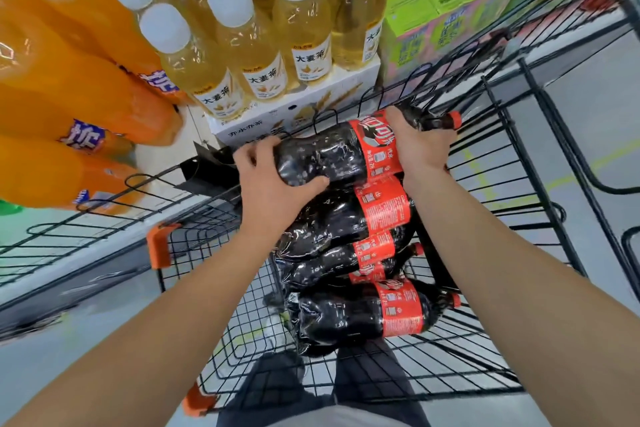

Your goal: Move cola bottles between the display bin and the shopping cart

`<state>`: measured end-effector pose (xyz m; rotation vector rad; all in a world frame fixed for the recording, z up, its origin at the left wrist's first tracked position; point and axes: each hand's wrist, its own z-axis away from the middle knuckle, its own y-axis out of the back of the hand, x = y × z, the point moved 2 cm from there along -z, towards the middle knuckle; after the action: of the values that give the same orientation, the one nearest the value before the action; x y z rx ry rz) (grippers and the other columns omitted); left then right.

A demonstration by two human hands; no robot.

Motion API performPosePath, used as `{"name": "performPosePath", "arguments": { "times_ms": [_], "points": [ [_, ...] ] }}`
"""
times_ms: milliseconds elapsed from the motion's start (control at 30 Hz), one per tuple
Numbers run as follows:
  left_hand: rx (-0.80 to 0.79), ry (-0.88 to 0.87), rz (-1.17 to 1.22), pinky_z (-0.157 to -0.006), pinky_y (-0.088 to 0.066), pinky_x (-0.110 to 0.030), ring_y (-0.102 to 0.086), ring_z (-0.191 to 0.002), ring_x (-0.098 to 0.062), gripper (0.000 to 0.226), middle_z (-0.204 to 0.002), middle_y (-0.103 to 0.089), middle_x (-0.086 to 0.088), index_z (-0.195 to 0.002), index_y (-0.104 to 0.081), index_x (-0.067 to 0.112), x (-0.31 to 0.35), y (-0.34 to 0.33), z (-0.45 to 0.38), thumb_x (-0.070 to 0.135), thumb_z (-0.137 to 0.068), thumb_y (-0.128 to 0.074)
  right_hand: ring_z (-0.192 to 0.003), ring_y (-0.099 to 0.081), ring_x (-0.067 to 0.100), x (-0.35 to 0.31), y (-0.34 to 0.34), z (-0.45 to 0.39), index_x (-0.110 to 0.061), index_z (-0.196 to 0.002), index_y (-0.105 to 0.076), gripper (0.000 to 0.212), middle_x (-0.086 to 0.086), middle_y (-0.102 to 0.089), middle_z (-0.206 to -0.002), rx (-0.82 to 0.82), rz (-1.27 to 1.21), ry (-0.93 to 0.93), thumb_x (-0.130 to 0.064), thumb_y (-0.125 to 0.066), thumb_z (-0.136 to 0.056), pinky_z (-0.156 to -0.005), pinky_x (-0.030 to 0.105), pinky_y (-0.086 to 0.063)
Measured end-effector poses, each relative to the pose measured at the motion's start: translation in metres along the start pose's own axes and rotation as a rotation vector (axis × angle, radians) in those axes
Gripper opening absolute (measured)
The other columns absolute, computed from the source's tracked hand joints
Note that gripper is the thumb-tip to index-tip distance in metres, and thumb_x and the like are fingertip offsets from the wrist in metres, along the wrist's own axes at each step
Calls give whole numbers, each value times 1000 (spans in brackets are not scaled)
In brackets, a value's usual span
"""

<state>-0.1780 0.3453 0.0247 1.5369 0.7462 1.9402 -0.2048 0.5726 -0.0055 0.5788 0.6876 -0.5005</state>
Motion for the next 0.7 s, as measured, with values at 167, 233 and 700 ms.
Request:
{"name": "performPosePath", "arguments": {
  "times_ms": [167,233,700],
  "points": [
    [-18,98,91,-99,-31,-12,-42,-122,-13,87,-137,-32,-3,-136,-44,22,-5,1,-5,47,-67,-90,-98,-68,24,4,0,0,-26,-146,-23,123,8,-56,-130,10,-89,35,-62,-85,-46,-91,45,-59],
    [10,141,99,-105,-35,-22,-43,-126,-18,93,-137,-36,-4,-139,-40,15,-1,0,-6,49,-67,-89,-95,-70,25,4,0,-2,-23,-142,-25,125,8,-62,-120,-14,-156,-47,-62,-86,-40,-89,47,-61],
    [42,114,219,-111,-33,-24,-40,-126,-9,104,-141,-37,5,-151,-32,22,-5,12,36,37,-67,-92,-89,-77,26,3,14,29,-26,-140,-40,116,6,-71,-114,-149,-359,-11,-44,-96,-41,-78,50,-64]
  ]
}}
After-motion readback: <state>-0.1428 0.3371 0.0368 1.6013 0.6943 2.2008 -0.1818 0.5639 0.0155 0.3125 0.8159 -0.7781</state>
